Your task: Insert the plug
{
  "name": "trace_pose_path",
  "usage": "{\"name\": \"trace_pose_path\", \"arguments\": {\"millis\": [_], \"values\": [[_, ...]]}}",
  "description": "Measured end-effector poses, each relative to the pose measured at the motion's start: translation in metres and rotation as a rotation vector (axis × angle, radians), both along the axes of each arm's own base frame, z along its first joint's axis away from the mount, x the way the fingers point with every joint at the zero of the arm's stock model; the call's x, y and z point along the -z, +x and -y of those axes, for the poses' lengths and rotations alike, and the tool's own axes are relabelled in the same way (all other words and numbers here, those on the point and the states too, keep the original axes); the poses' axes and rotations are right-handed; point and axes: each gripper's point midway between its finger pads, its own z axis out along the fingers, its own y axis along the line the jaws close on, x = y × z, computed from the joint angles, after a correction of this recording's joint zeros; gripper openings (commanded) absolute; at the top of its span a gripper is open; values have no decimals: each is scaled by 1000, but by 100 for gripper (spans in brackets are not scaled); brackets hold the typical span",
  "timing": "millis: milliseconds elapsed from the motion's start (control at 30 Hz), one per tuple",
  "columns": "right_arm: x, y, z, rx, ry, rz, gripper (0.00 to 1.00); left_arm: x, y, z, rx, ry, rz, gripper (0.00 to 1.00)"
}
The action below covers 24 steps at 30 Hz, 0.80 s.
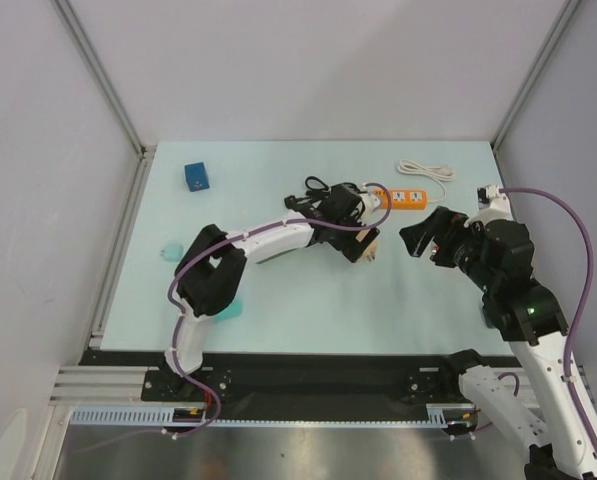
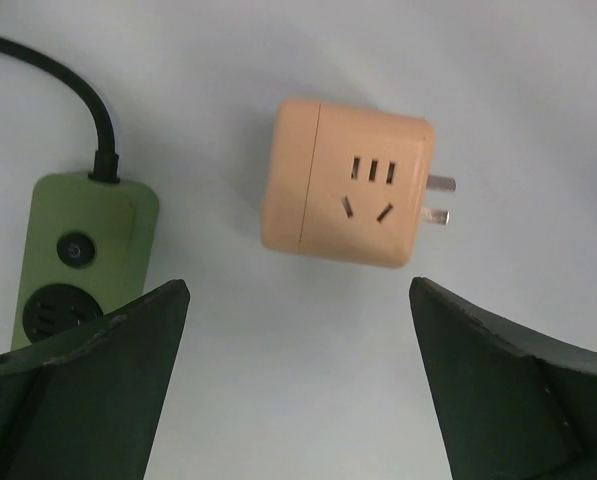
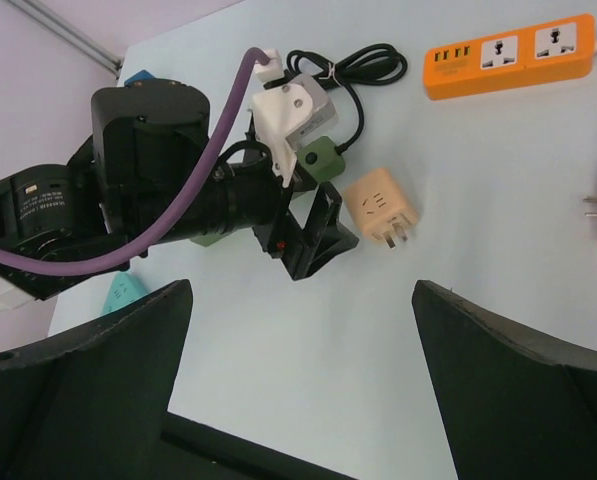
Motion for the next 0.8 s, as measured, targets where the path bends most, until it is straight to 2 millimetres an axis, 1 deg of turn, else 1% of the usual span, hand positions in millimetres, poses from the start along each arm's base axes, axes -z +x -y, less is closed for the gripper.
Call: {"name": "trace_pose_path", "arguments": {"millis": [67, 167, 433, 533, 567, 633, 733, 800], "values": [[0, 0, 1, 2, -1, -1, 100, 0, 5, 5, 5, -7, 13, 99], [0, 0, 1, 1, -3, 1, 100, 6, 11, 12, 18, -5, 20, 99], [-3, -2, 4, 5, -10, 19, 100, 25, 13, 16, 35, 18, -3, 98], [-4, -3, 4, 4, -13, 25, 100, 23, 16, 20, 34, 16, -2, 95], [-5, -3, 4, 3, -14, 28, 100, 21, 18, 23, 34, 13, -4, 91], [-5, -4, 5, 2, -16, 30, 100, 16, 20, 29, 33, -8, -11, 89], [-5, -6, 6, 3, -18, 32, 100, 13, 6, 36, 36, -60, -80, 88], [-6, -8, 7, 8, -20, 37, 100, 14, -11, 36, 43, -97, -140, 87]]}}
